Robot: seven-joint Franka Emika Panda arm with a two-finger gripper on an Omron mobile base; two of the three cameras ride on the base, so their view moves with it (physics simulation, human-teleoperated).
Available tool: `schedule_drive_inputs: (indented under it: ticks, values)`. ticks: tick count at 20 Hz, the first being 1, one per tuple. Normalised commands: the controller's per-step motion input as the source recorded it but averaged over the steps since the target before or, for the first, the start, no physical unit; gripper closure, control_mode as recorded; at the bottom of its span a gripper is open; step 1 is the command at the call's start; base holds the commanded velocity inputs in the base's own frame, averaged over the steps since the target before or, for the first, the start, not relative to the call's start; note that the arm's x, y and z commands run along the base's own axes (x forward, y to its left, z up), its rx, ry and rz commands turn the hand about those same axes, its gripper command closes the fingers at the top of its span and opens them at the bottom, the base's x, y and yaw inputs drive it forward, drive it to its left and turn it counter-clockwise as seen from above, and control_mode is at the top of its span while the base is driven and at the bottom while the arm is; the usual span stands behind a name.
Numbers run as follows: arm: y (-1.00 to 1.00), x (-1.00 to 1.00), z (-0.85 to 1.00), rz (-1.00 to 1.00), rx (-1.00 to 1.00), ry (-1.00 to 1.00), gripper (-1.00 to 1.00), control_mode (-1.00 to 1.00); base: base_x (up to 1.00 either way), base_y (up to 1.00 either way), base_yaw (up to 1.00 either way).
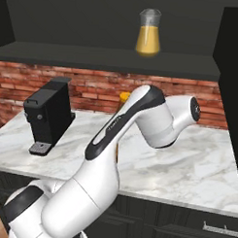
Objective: Pick the cinnamon and honey bottle from the cabinet and place them next to the mug.
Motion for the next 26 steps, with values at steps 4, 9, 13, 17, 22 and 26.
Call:
schedule_drive_inputs:
  ticks: [4,9,13,17,22,26]
  values:
    - [0.04,0.00,-0.63,0.08,-0.03,0.04,1.00,-1.00,0.00,0.00,0.00]
    - [0.06,0.00,-0.59,0.03,-0.05,0.00,1.00,-1.00,0.00,0.00,0.00]
    - [0.00,0.03,-0.55,0.01,-0.04,0.00,1.00,-1.00,0.00,0.00,0.00]
    - [0.00,0.07,-0.60,0.00,-0.03,0.00,1.00,-1.00,0.00,0.00,0.00]
    - [0.00,0.06,-0.57,0.00,-0.03,0.00,1.00,-1.00,0.00,0.00,0.00]
    - [0.00,0.19,-0.30,0.00,0.00,0.04,1.00,-1.00,0.00,0.00,0.00]
